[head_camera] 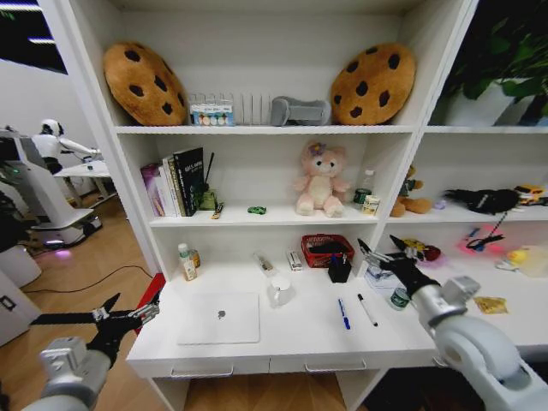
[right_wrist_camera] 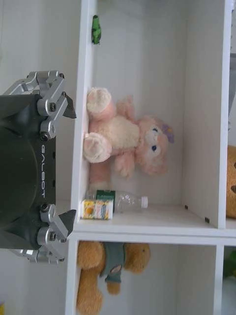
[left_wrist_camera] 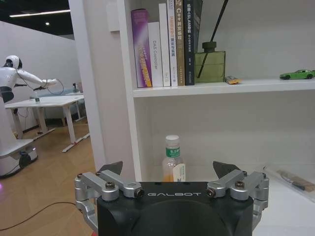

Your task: Organize the objects on the table.

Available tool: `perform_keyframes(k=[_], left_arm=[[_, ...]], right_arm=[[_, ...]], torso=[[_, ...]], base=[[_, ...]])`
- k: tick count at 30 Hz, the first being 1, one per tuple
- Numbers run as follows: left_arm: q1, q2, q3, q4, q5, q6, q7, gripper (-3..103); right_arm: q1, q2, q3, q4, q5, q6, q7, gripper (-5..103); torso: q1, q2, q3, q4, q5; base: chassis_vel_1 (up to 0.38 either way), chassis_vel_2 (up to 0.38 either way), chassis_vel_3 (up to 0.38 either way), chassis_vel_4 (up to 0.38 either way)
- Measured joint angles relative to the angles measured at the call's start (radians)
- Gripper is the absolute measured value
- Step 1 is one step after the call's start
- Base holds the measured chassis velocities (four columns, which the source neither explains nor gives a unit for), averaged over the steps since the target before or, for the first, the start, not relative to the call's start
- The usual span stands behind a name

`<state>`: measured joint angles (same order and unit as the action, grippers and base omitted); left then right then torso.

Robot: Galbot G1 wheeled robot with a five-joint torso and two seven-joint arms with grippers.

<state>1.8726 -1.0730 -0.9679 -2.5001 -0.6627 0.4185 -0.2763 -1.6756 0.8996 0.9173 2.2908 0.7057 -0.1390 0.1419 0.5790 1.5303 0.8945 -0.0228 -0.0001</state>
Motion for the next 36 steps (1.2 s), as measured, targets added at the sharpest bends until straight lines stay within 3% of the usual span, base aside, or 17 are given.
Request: perform_keyframes(k=[2,4,5,8,10,18,25,36], left_arm=[[0.000,0.000,0.000,0.000,0.000,0.000,0.000,100],[0.000,0.000,0.000,0.000,0.000,0.000,0.000,100],[0.000,0.000,0.000,0.000,0.000,0.000,0.000,100],[0.000,0.000,0.000,0.000,0.000,0.000,0.000,100],[0.000,0.000,0.000,0.000,0.000,0.000,0.000,100],[0.000,0.000,0.000,0.000,0.000,0.000,0.000,100],[0.000,0.000,0.000,0.000,0.000,0.000,0.000,100],[0.000,0.000,0.000,0.000,0.000,0.000,0.000,100]], right_arm=[[-0.019,0.015,0.004,0.006,-0.020,0.006,0.000,100],[-0.127,0.124,0.008,0.041,-0.133,0.050,-0.011,100],[-0.127,0.124,0.008,0.041,-0.133,0.050,-0.011,100],[-0.201,0.255,-0.036,0.050,-0.228,0.114,-0.032,100],[-0.208,0.289,-0.056,0.050,-0.247,0.129,-0.032,100],[-0.206,0.324,-0.091,0.058,-0.247,0.121,-0.018,100],[-0.224,0.375,-0.154,0.056,-0.306,0.142,-0.022,100],[-0.227,0.401,-0.181,0.034,-0.335,0.165,-0.021,100]], torso=[[0.000,0.000,0.000,0.0001,-0.0001],[0.000,0.000,0.000,0.0002,0.0002],[0.000,0.000,0.000,0.0002,0.0002],[0.000,0.000,0.000,-0.0003,0.0001],[0.000,0.000,0.000,-0.0001,-0.0001],[0.000,0.000,0.000,0.0004,-0.0001],[0.000,0.000,0.000,0.0003,0.0001],[0.000,0.000,0.000,0.0002,0.0001]], base=[[0.000,0.000,0.000,0.000],[0.000,0.000,0.000,0.000],[0.000,0.000,0.000,0.000],[0.000,0.000,0.000,0.000],[0.000,0.000,0.000,0.000],[0.000,0.000,0.000,0.000],[0.000,0.000,0.000,0.000],[0.000,0.000,0.000,0.000]])
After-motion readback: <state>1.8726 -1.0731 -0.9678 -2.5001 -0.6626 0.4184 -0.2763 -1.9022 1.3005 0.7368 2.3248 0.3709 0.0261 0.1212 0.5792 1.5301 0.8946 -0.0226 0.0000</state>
